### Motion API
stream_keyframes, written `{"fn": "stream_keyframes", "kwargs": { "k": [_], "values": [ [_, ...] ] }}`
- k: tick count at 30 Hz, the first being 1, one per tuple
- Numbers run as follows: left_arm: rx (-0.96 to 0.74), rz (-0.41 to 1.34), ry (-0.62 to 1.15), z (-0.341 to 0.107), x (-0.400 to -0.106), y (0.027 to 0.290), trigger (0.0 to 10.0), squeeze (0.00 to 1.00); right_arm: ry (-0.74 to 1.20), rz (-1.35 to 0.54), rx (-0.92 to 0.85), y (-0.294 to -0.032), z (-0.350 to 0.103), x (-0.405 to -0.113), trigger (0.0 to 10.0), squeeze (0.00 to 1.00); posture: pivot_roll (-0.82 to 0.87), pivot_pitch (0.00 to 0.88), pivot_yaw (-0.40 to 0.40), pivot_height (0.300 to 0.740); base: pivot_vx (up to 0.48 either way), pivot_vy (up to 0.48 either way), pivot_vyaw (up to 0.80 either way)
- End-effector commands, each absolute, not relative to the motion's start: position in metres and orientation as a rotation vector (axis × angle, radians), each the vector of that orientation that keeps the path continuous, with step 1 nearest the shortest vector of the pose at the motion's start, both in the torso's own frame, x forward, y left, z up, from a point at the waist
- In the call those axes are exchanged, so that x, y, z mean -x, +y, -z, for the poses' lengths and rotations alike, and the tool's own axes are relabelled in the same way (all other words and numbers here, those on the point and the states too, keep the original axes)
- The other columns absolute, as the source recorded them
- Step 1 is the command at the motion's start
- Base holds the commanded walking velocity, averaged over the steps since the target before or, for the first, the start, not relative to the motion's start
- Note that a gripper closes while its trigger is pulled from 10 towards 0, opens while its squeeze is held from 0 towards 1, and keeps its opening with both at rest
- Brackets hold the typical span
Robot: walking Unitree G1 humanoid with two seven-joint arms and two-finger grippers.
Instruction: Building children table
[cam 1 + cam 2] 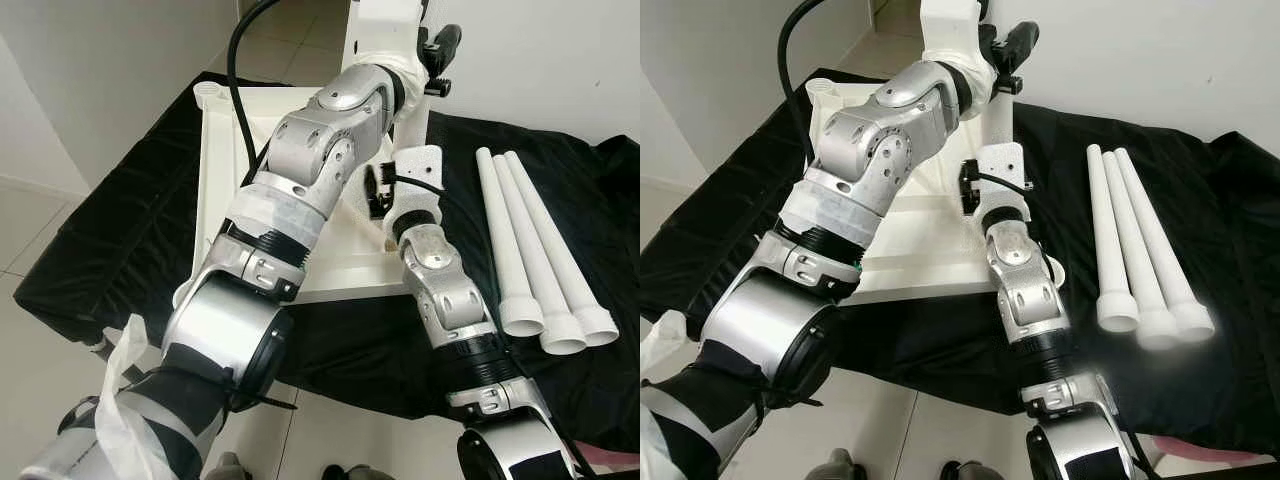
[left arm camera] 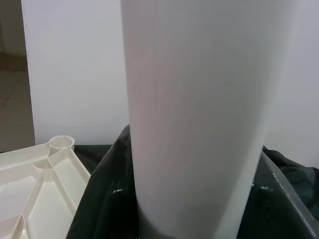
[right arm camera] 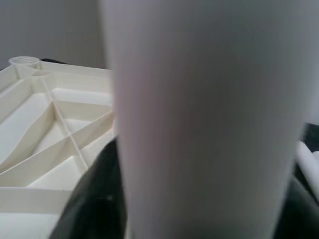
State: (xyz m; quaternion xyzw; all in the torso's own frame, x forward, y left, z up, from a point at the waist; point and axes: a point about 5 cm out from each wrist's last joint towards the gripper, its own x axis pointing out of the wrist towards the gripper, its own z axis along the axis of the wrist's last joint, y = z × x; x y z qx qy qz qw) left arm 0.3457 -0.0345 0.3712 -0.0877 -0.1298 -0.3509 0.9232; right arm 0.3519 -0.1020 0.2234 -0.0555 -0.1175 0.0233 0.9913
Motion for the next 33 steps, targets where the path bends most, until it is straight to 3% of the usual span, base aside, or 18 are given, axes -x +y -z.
{"fn": "stream_keyframes", "kwargs": {
  "k": [1, 9, 10, 11, 14, 15, 20, 21, 26, 33],
  "values": [
    [0.18, 0.742, -0.28, -0.372, -0.342, -0.04, 10.0, 0.0, -0.221, -0.044, 0.114, -0.101, -0.22, -0.352, 0.0, 0.0, 0.0, 0.084, -0.016, 0.74, 0.0, 0.0, 0.0],
    [0.16, 0.747, -0.289, -0.371, -0.341, -0.043, 10.0, 0.0, -0.214, -0.04, 0.12, -0.102, -0.218, -0.353, 0.0, 0.0, -0.01, 0.083, -0.019, 0.74, 0.0, 0.0, 0.0],
    [0.147, 0.753, -0.301, -0.372, -0.34, -0.045, 10.0, 0.0, -0.208, -0.035, 0.124, -0.103, -0.217, -0.354, 6.0, 0.0, -0.01, 0.083, -0.019, 0.74, 0.0, 0.0, 0.0],
    [0.142, 0.763, -0.316, -0.372, -0.338, -0.046, 10.0, 0.0, -0.202, -0.031, 0.112, -0.103, -0.217, -0.354, 10.0, 0.0, -0.01, 0.083, -0.019, 0.74, 0.0, 0.0, 0.0],
    [0.147, 0.788, -0.323, -0.372, -0.336, -0.048, 10.0, 0.0, -0.197, -0.03, 0.103, -0.104, -0.216, -0.355, 10.0, 0.0, 0.0, 0.079, -0.025, 0.74, 0.0, 0.0, 0.0],
    [0.173, 0.812, -0.32, -0.372, -0.334, -0.049, 10.0, 1.0, -0.197, -0.029, 0.097, -0.104, -0.217, -0.355, 10.0, 0.0, 0.0, 0.079, -0.025, 0.74, 0.0, 0.0, 0.0],
    [0.215, 0.852, -0.353, -0.372, -0.328, -0.048, 10.0, 1.0, -0.197, -0.016, 0.076, -0.108, -0.218, -0.357, 10.0, 0.0, 0.0, 0.077, -0.027, 0.74, 0.0, 0.0, 0.0],
    [0.295, 0.877, -0.38, -0.375, -0.325, -0.041, 10.0, 0.0, -0.198, -0.005, 0.062, -0.111, -0.219, -0.358, 10.0, 0.0, 0.0, 0.073, -0.027, 0.74, 0.0, 0.0, 0.0],
    [0.392, 0.913, -0.438, -0.378, -0.319, -0.026, 10.0, 0.0, -0.199, 0.018, 0.042, -0.117, -0.221, -0.361, 10.0, 0.0, 0.01, 0.07, -0.034, 0.74, 0.0, 0.0, 0.0],
    [0.343, 0.931, -0.503, -0.368, -0.314, -0.009, 10.0, 0.0, -0.205, 0.065, -0.003, -0.13, -0.223, -0.363, 10.0, 0.0, 0.01, 0.069, -0.044, 0.74, 0.0, 0.0, 0.0]
  ]
}}
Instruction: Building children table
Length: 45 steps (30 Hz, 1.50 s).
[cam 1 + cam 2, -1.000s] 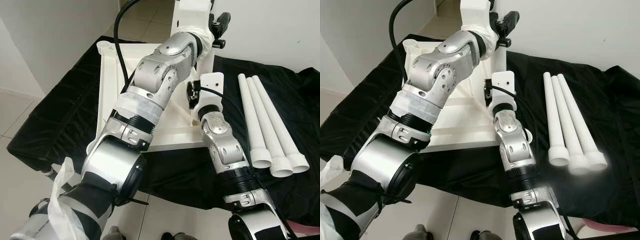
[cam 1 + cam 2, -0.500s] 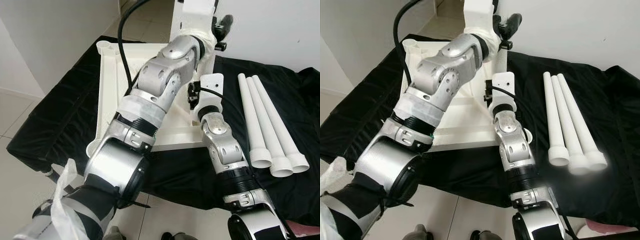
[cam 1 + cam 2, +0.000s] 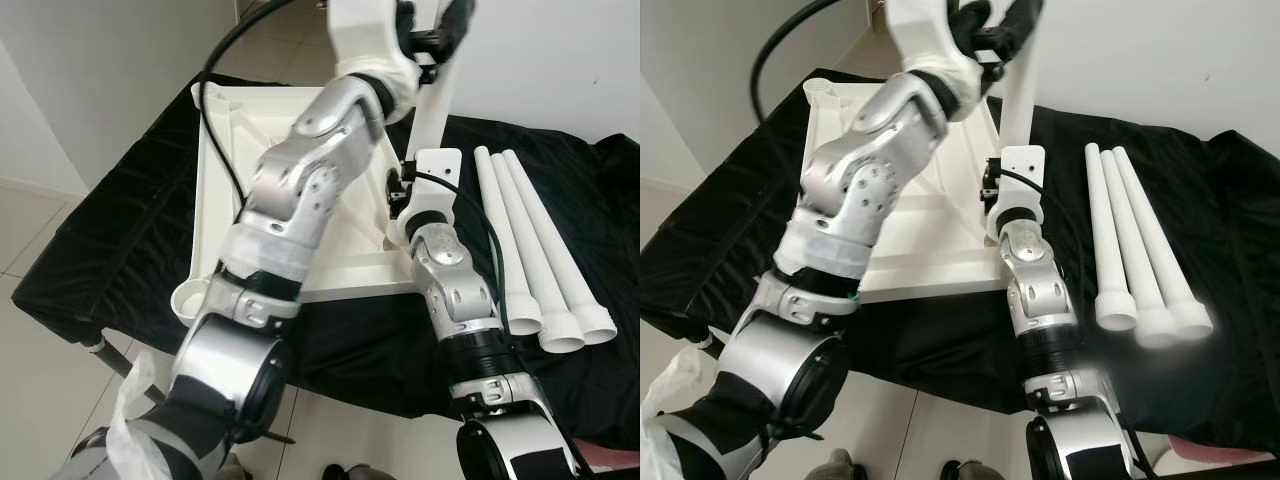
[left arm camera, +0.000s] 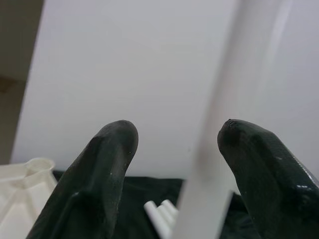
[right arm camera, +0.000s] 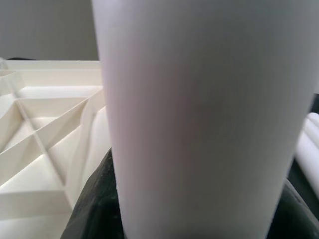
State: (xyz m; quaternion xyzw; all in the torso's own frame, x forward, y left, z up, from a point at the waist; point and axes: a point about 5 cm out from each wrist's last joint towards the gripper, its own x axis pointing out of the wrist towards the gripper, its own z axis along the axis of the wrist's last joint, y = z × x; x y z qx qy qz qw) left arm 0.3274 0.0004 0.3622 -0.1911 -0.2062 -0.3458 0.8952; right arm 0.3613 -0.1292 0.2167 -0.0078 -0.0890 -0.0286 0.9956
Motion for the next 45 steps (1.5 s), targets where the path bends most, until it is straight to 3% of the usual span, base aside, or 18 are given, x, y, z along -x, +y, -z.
{"fn": "stream_keyframes", "kwargs": {
  "k": [1, 12, 19, 24, 45],
  "values": [
    [0.346, 0.935, -0.505, -0.366, -0.313, -0.006, 10.0, 0.0, -0.215, 0.075, -0.011, -0.133, -0.225, -0.362, 10.0, 0.0, 0.02, 0.072, -0.047, 0.74, 0.0, 0.0, 0.0],
    [0.427, 0.847, -0.417, -0.336, -0.316, 0.017, 10.0, 0.0, -0.303, 0.119, -0.06, -0.161, -0.233, -0.355, 10.0, 0.0, 0.02, 0.066, -0.055, 0.74, 0.0, 0.0, 0.0],
    [0.427, 0.847, -0.417, -0.336, -0.316, 0.017, 10.0, 0.0, -0.303, 0.119, -0.06, -0.161, -0.233, -0.355, 10.0, 0.0, 0.02, 0.066, -0.055, 0.74, 0.0, 0.0, 0.0],
    [0.247, 0.788, -0.356, -0.276, -0.316, 0.036, 10.0, 0.0, -0.339, 0.046, 0.036, -0.175, -0.208, -0.328, 10.0, 0.0, 0.0, 0.056, -0.046, 0.74, 0.0, 0.0, 0.0],
    [0.073, 0.841, -0.196, -0.208, -0.299, 0.032, 10.0, 0.0, -0.331, -0.032, 0.006, -0.186, -0.177, -0.317, 10.0, 0.0, 0.02, 0.058, -0.037, 0.74, 0.0, 0.0, 0.0]
  ]
}}
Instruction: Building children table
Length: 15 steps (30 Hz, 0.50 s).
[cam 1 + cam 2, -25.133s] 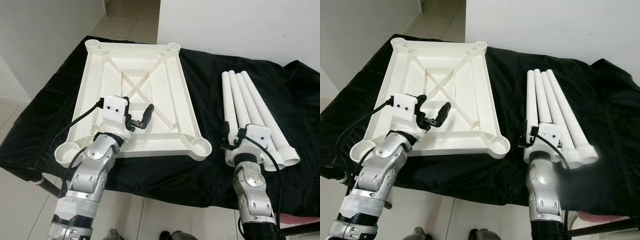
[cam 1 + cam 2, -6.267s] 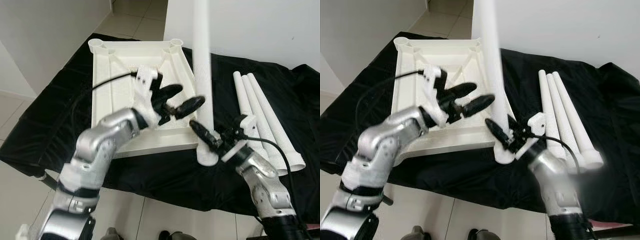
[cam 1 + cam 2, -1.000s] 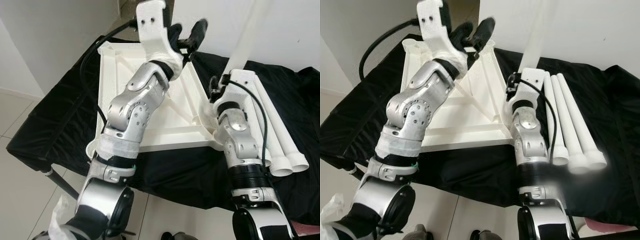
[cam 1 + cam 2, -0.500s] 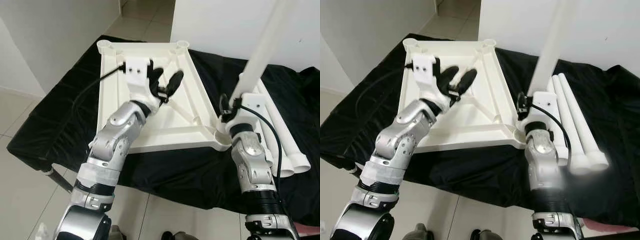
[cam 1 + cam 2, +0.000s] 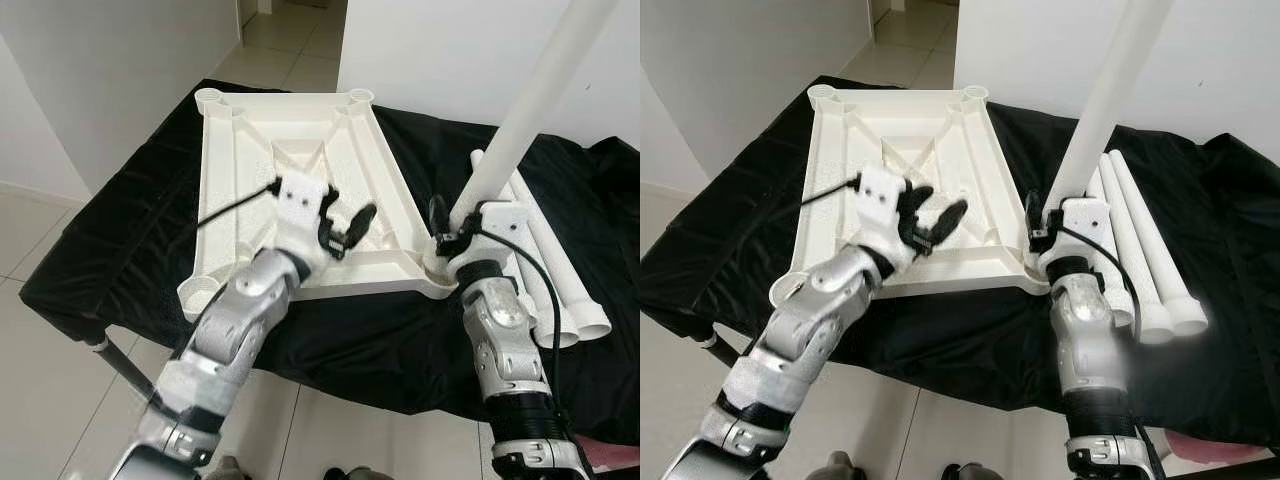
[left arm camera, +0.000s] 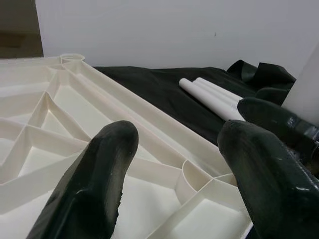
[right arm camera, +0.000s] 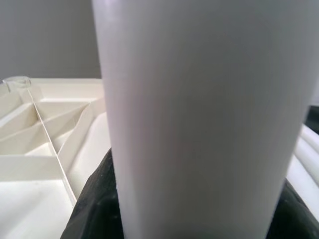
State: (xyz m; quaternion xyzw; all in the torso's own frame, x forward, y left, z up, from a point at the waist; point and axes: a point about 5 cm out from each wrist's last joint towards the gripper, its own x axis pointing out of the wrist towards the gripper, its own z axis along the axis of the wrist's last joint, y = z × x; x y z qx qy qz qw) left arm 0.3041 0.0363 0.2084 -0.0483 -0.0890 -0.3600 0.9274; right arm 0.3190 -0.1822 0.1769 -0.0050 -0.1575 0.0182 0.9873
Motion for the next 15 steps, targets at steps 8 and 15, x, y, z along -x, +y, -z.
{"fn": "stream_keyframes", "kwargs": {
  "k": [8, 15],
  "values": [
    [-0.004, 0.822, -0.174, -0.187, -0.296, 0.043, 10.0, 0.0, -0.341, -0.064, -0.015, -0.184, -0.162, -0.305, 10.0, 0.0, 0.0, 0.049, -0.004, 0.74, 0.0, 0.0, 0.0],
    [-0.02, 0.889, -0.167, -0.186, -0.293, 0.043, 10.0, 0.0, -0.334, -0.09, 0.015, -0.185, -0.159, -0.305, 10.0, 0.0, 0.0, 0.051, -0.003, 0.74, 0.0, 0.0, 0.0]
  ]
}}
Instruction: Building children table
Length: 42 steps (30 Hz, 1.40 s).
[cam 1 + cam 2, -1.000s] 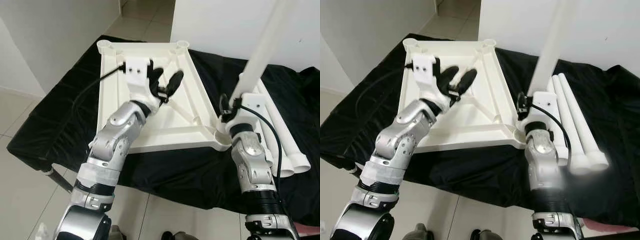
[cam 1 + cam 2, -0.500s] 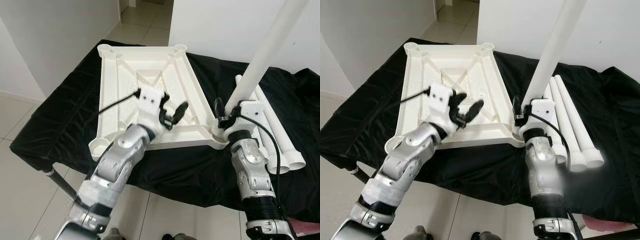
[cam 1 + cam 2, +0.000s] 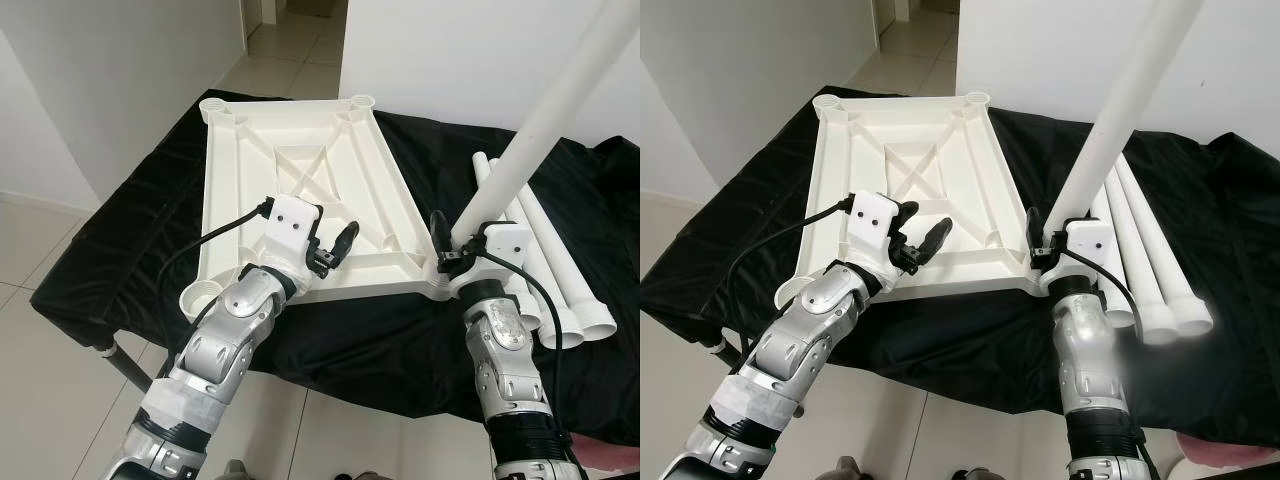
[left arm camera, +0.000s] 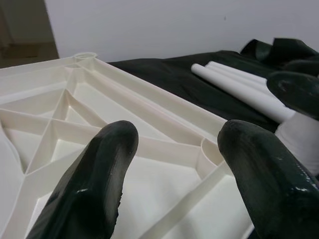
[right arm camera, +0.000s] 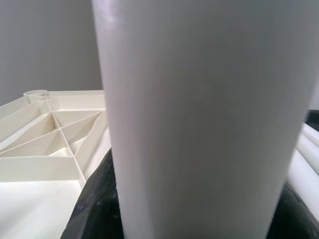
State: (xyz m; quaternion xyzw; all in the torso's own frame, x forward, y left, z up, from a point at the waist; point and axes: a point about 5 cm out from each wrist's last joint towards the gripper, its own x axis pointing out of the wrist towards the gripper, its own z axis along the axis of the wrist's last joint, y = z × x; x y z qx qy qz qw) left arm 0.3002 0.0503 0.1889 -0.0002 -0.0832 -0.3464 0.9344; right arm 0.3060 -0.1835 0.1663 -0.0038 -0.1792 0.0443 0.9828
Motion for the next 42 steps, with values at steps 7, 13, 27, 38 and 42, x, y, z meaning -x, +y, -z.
{"fn": "stream_keyframes", "kwargs": {
  "k": [7, 13, 27, 38, 42],
  "values": [
    [-0.029, 0.927, -0.166, -0.184, -0.288, 0.039, 10.0, 0.0, -0.284, -0.076, 0.044, -0.197, -0.147, -0.306, 10.0, 0.0, 0.0, 0.056, 0.0, 0.74, 0.0, 0.0, 0.0],
    [-0.026, 0.926, -0.169, -0.184, -0.288, 0.038, 10.0, 0.0, -0.275, -0.059, 0.019, -0.203, -0.145, -0.311, 10.0, 0.0, -0.01, 0.056, 0.003, 0.74, 0.0, 0.0, 0.0],
    [-0.041, 0.948, -0.167, -0.184, -0.284, 0.037, 10.0, 0.0, -0.213, -0.132, -0.044, -0.196, -0.138, -0.325, 10.0, 0.0, 0.0, 0.079, 0.006, 0.74, 0.0, 0.0, 0.0],
    [-0.045, 0.942, -0.164, -0.184, -0.282, 0.039, 10.0, 0.0, -0.172, -0.284, 0.172, -0.188, -0.124, -0.319, 10.0, 0.0, -0.01, 0.089, 0.004, 0.74, 0.0, 0.0, 0.0],
    [-0.045, 0.939, -0.164, -0.184, -0.283, 0.04, 10.0, 0.0, -0.145, -0.318, 0.198, -0.192, -0.117, -0.315, 10.0, 0.0, -0.01, 0.093, 0.004, 0.74, 0.0, 0.0, 0.0]
  ]
}}
